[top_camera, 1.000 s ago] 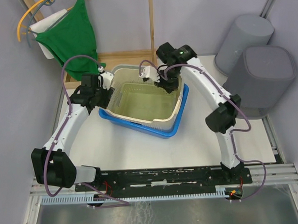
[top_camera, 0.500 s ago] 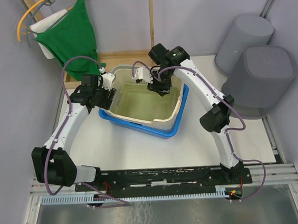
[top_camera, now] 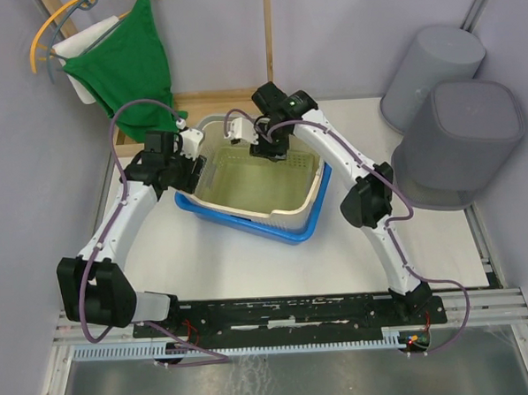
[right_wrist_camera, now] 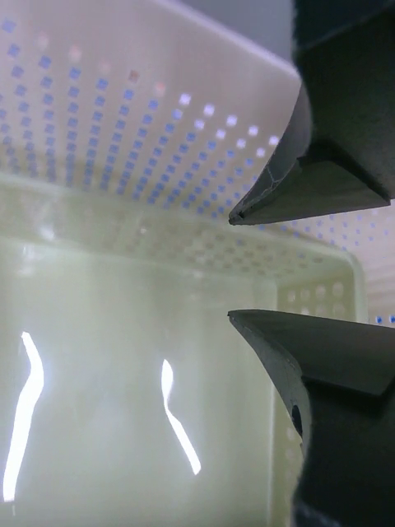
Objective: Turn the large container upside down
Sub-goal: Pick up the container from the container.
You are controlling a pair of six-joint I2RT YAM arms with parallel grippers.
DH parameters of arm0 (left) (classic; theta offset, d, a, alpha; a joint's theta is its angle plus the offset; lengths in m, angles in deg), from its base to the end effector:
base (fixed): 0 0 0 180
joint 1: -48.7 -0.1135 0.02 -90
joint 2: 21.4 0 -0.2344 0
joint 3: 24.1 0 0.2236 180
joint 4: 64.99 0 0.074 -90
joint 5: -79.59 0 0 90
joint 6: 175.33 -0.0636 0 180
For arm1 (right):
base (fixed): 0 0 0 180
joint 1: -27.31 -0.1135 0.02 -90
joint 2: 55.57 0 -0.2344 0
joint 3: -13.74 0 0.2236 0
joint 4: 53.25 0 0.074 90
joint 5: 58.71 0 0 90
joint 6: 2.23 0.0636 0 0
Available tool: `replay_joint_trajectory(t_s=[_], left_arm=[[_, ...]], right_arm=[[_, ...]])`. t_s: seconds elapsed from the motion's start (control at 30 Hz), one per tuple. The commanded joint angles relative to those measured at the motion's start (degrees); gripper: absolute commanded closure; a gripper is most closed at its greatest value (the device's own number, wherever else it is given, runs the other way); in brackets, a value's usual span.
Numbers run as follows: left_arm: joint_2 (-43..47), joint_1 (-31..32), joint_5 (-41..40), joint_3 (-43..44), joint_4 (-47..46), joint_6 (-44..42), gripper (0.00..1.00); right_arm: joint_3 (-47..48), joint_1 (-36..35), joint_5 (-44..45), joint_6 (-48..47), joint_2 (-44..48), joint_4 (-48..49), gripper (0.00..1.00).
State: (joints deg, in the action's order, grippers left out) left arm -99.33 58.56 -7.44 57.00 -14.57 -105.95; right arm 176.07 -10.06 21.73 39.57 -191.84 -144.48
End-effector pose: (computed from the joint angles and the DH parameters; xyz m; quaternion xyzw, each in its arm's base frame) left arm 0.2828 -0.0525 0.2541 0.2538 0.8957 0.0101 0.3650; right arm 0.3494 0.2801 0.2497 -0.6742 0.7021 0.0608 0.2210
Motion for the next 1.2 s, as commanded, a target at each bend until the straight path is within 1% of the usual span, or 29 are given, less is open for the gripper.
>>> replay_joint_trajectory(t_s=[0.0, 0.17, 0.27, 0.37, 0.5, 0.6, 0.63, 0.7, 0.9, 1.07, 1.17], left_arm=[[-1.11, 0.21, 2.73, -2.01, 3.71, 0.47, 0.31], [-1.44, 0.16, 2.83, -2.42, 3.31, 0.63, 0.31], [-1.48, 0.24, 2.90, -2.39, 3.16, 0.63, 0.31], [-1.53, 0.19, 3.10, -2.51, 3.05, 0.66, 0.31], [-1.69, 0.22, 3.10, -2.93, 2.73, 0.64, 0.31], [-1.73, 0.17, 3.17, -3.20, 2.51, 0.67, 0.31], [-1.77, 0.20, 3.19, -3.22, 2.43, 0.60, 0.30], [-1.92, 0.18, 3.19, -3.22, 2.34, 0.65, 0.31], [-2.36, 0.19, 3.19, -3.63, 1.85, 0.57, 0.30], [-3.53, 0.16, 2.58, -3.45, 1.60, 0.46, 0.30], [-4.05, 0.15, -1.99, -2.39, 1.72, -0.22, 0.30]], right_arm=[[0.35, 2.51, 3.34, 1.43, -1.76, 8.50, 0.45], [-0.65, 3.20, 4.30, 2.05, -3.52, 9.04, 0.39], [-1.48, 3.54, 5.17, 1.49, -4.43, 9.30, 0.38], [0.13, 4.25, 5.00, 1.06, -5.79, 7.79, 0.35], [0.86, 4.99, 6.04, -0.66, -7.22, 6.64, 0.34], [1.60, 5.70, 7.40, -2.40, -8.82, 5.62, 0.35], [1.63, 5.92, 7.82, -2.94, -9.29, 5.23, 0.37], [1.69, 6.15, 8.22, -4.23, -10.22, 3.96, 0.46], [3.35, 5.93, 6.74, -4.84, -9.44, 1.80, 0.99], [2.54, 5.31, 6.23, -4.00, -4.21, 3.35, 1.00], [2.40, 4.45, 6.57, -3.48, 0.26, 5.58, 1.00]])
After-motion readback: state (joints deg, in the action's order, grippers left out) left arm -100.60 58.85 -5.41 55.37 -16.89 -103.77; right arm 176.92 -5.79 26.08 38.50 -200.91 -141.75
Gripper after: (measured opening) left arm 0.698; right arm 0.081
